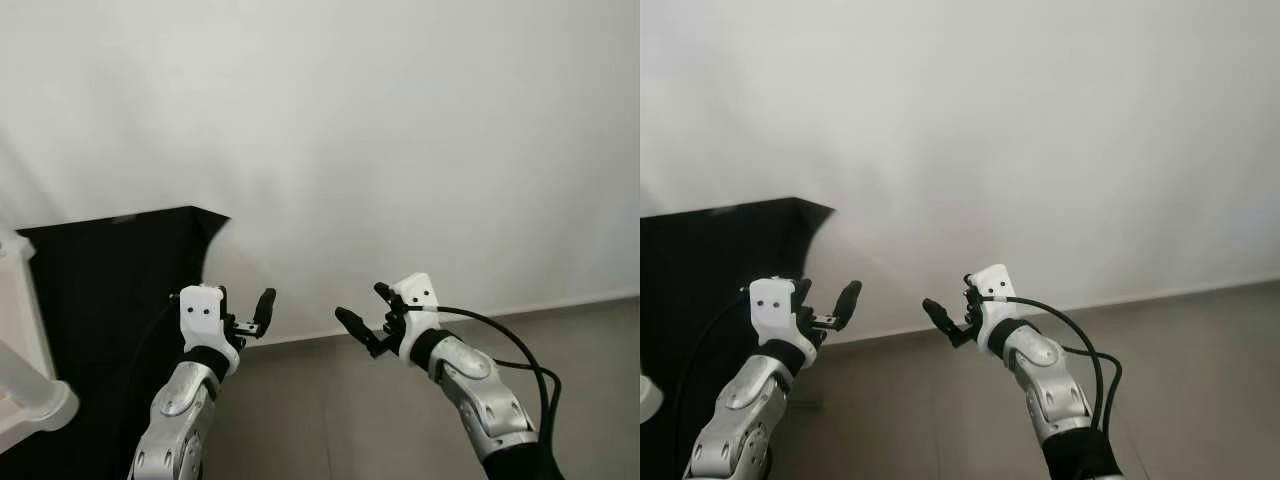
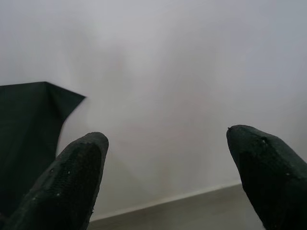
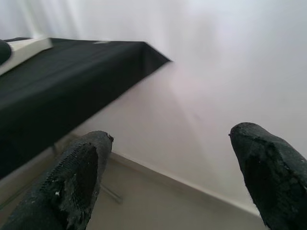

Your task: Building children table

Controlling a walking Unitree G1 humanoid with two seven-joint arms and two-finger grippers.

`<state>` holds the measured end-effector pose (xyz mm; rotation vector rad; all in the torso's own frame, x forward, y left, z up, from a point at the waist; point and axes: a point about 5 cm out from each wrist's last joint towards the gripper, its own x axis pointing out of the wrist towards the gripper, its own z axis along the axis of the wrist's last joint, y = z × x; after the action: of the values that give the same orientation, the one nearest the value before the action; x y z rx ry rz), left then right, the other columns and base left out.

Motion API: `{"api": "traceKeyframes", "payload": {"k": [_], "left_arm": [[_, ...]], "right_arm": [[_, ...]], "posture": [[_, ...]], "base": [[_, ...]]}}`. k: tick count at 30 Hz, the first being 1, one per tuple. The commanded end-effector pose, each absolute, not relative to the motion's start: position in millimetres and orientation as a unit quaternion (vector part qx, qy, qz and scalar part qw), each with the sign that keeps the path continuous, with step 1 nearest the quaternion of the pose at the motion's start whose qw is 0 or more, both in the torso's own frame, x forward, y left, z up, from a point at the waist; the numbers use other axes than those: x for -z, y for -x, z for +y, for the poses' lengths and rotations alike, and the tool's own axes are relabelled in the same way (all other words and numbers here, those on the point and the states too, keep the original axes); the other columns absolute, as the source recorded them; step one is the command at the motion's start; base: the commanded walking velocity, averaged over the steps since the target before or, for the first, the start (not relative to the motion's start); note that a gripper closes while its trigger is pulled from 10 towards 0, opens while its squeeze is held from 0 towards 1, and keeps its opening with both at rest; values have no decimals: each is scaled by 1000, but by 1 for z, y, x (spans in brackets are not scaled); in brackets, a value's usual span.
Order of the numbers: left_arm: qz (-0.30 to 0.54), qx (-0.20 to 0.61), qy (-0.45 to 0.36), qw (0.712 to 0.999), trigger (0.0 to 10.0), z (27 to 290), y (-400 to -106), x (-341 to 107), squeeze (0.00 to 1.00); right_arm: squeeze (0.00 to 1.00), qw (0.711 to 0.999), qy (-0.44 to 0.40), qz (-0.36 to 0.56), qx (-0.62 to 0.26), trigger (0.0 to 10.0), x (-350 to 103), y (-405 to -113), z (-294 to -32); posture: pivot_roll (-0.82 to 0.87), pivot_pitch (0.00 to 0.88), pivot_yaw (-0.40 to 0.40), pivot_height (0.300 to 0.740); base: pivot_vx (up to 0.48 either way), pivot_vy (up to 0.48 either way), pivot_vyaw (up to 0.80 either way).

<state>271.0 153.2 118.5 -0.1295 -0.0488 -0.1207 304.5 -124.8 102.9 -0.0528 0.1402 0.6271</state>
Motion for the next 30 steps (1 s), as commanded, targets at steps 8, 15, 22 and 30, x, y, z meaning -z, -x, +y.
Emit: {"api": "traceKeyframes", "payload": {"k": [8, 15, 22, 30], "left_arm": [[-14, 53, 44, 998, 10000, 160, -269, -115, 0], [-14, 54, 40, 998, 10000, 159, -269, -115, 0], [-13, 53, 37, 998, 10000, 159, -270, -115, 0], [-5, 27, -3, 1000, 10000, 161, -274, -117, 0]], "right_arm": [[0, 937, 38, 67, -340, 10000, -101, -302, -115], [0, 935, 37, 71, -345, 10000, -100, -302, -114], [0, 940, 16, 68, -333, 10000, -102, -304, -116], [0, 934, 39, 63, -350, 10000, -102, -302, -114]], "posture": [[-117, 0, 61, 740], [-117, 0, 58, 740], [-120, 0, 57, 740], [-120, 0, 57, 740]], "base": [[329, 0, 625], [328, 0, 800], [327, 0, 343], [197, 0, 0]]}}
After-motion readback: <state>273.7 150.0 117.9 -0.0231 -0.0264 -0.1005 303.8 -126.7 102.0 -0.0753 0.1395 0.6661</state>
